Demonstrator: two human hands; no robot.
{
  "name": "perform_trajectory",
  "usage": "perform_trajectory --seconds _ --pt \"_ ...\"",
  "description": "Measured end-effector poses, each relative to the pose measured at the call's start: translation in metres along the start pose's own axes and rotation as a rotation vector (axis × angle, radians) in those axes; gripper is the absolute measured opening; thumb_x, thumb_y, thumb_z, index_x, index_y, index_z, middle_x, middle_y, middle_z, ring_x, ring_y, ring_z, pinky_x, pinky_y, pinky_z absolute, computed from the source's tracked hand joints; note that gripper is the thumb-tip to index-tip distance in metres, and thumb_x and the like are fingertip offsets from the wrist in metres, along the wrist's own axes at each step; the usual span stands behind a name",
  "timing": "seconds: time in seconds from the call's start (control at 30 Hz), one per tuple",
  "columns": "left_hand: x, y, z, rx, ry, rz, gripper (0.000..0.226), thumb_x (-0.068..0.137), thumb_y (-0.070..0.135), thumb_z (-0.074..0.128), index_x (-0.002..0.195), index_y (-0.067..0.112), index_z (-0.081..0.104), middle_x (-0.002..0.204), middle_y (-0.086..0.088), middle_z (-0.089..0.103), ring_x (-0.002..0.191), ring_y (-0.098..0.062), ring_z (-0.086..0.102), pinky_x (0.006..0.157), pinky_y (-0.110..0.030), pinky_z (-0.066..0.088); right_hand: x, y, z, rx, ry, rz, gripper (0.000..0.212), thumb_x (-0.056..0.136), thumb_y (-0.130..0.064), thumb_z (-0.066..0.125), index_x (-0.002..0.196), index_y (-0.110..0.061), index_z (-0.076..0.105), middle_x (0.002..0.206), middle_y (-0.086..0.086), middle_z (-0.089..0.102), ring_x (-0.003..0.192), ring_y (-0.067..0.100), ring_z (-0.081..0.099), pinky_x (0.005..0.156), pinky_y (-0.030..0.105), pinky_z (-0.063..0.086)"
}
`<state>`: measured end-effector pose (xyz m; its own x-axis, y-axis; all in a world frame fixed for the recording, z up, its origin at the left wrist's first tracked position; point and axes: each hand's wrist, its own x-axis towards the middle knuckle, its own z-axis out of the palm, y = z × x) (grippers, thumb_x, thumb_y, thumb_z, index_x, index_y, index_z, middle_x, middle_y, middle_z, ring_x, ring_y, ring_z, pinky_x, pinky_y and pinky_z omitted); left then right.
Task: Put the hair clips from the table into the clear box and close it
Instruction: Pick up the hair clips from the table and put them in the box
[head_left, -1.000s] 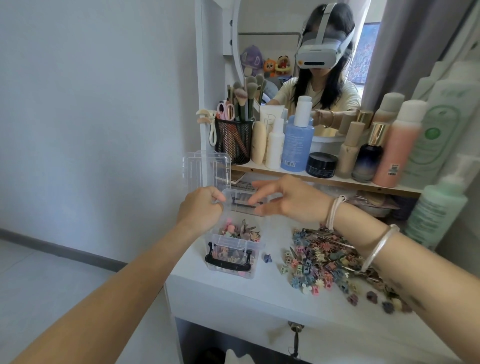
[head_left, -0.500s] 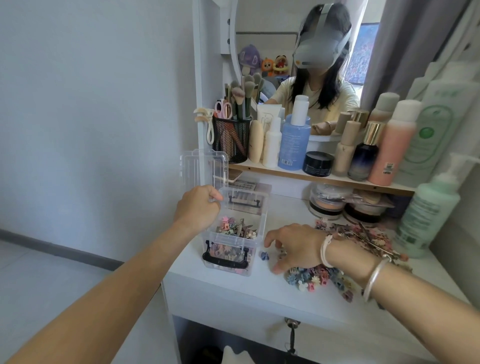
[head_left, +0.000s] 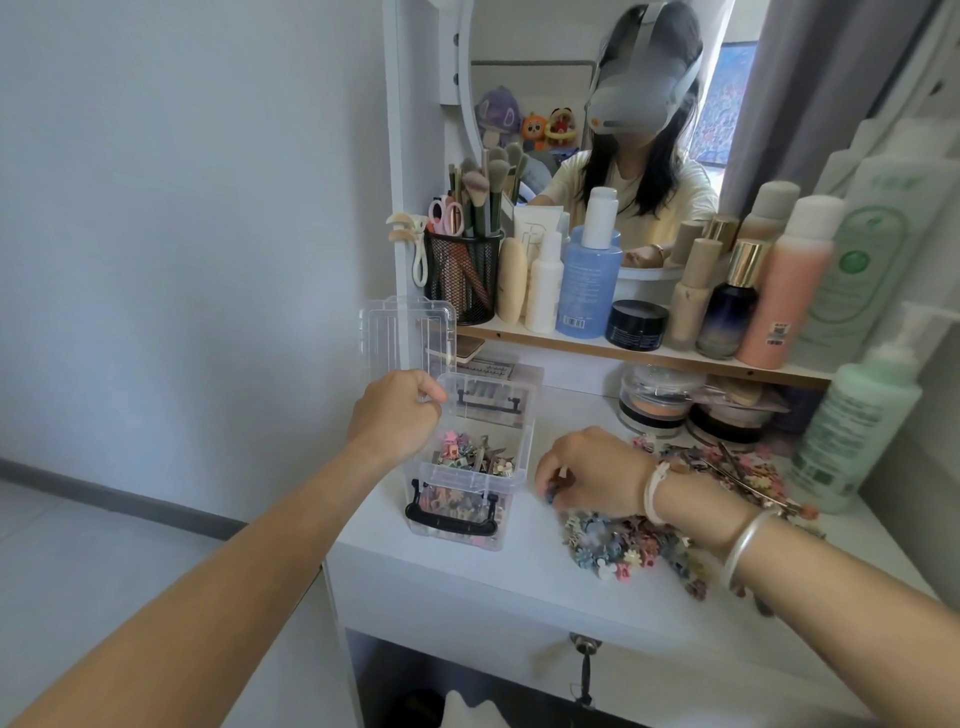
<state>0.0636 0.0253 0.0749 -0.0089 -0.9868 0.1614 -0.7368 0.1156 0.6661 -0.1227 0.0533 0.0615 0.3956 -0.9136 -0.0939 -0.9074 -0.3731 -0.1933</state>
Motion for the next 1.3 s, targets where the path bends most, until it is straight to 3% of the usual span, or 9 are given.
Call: perform_trajectory --seconds 0.2,0.37,0.5,0.53,0.6,0.7,0.9,1.07,1.3 --pt "0.001 0.001 0.002 0.002 -0.003 0.004 0.024 0.091 0.007 0.047 0.108 0.010 0.064 0.132 -0.006 0.057 0.124 -0.025 0.048 0.101 -0.032 0.036 0.003 -0.004 -0.051 0.411 0.392 0.038 0.015 0.078 -0.006 0.069 0.092 -0.009 0.071 0.084 0.001 0.066 0.054 -0.009 0.057 0.059 0.005 0.046" --pt "0.001 0.001 0.003 0.007 -0.006 0.004 0.023 0.090 0.007 0.048 0.107 0.011 0.064 0.131 -0.007 0.057 0.124 -0.026 0.049 0.099 -0.031 0.037 0.016 -0.035 -0.044 0.259 0.261 -0.068 0.025 0.084 -0.020 0.063 0.108 -0.013 0.068 0.122 0.003 0.064 0.104 0.017 0.061 0.091 0.022 0.042" --pt "0.001 0.000 0.002 0.002 -0.009 0.008 0.024 0.091 0.007 0.048 0.108 0.011 0.064 0.132 -0.006 0.056 0.125 -0.025 0.048 0.100 -0.030 0.037 0.018 -0.013 -0.045 0.284 0.428 0.107 0.020 0.088 -0.014 0.056 0.105 -0.011 0.066 0.118 0.006 0.065 0.094 0.017 0.059 0.091 0.029 0.045" --pt "0.001 0.001 0.002 0.001 -0.008 0.010 0.024 0.091 0.008 0.048 0.108 0.010 0.063 0.132 -0.006 0.056 0.125 -0.025 0.047 0.100 -0.030 0.037 0.017 -0.005 -0.042 0.220 0.388 0.148 0.021 0.088 -0.011 0.054 0.106 -0.011 0.064 0.117 0.006 0.064 0.096 0.017 0.058 0.094 0.031 0.046" --pt "0.001 0.001 0.003 0.002 -0.005 0.013 0.024 0.091 0.007 0.048 0.108 0.010 0.064 0.132 -0.006 0.056 0.126 -0.024 0.047 0.101 -0.030 0.036 0.014 0.009 -0.029 0.053 0.112 0.185 0.032 0.087 -0.009 0.055 0.118 -0.014 0.056 0.123 0.006 0.059 0.110 0.021 0.056 0.099 0.033 0.044" --pt "0.001 0.001 0.003 0.005 -0.007 0.015 0.024 0.091 0.007 0.047 0.108 0.010 0.064 0.133 -0.006 0.056 0.126 -0.024 0.047 0.102 -0.031 0.036 0.013 0.016 -0.009 -0.105 -0.219 0.213 0.051 0.084 -0.016 0.059 0.132 -0.022 0.042 0.129 0.004 0.055 0.113 0.023 0.054 0.094 0.032 0.045" --pt "0.001 0.002 0.003 0.006 -0.011 0.016 0.024 0.091 0.007 0.047 0.108 0.010 0.064 0.133 -0.006 0.056 0.126 -0.024 0.047 0.103 -0.032 0.036 0.024 0.016 0.003 -0.157 -0.152 0.133 0.030 0.083 -0.015 0.058 0.113 -0.020 0.059 0.119 0.006 0.061 0.106 0.024 0.057 0.088 0.031 0.047" --pt "0.002 0.002 0.003 0.008 -0.012 0.014 0.024 0.091 0.007 0.047 0.108 0.010 0.064 0.132 -0.006 0.056 0.126 -0.024 0.047 0.102 -0.032 0.036 0.027 0.014 0.006 -0.145 -0.117 0.118 0.019 0.083 -0.012 0.058 0.100 -0.016 0.065 0.110 0.007 0.064 0.086 0.018 0.050 0.077 0.026 0.043" --pt "0.000 0.002 0.002 0.011 -0.011 0.014 0.024 0.091 0.007 0.047 0.107 0.010 0.064 0.133 -0.006 0.056 0.126 -0.025 0.047 0.103 -0.033 0.036 0.015 0.020 -0.028 -0.019 0.040 0.099 0.017 0.082 -0.012 0.063 0.098 -0.013 0.069 0.103 0.004 0.070 0.093 0.016 0.062 0.085 0.022 0.047"
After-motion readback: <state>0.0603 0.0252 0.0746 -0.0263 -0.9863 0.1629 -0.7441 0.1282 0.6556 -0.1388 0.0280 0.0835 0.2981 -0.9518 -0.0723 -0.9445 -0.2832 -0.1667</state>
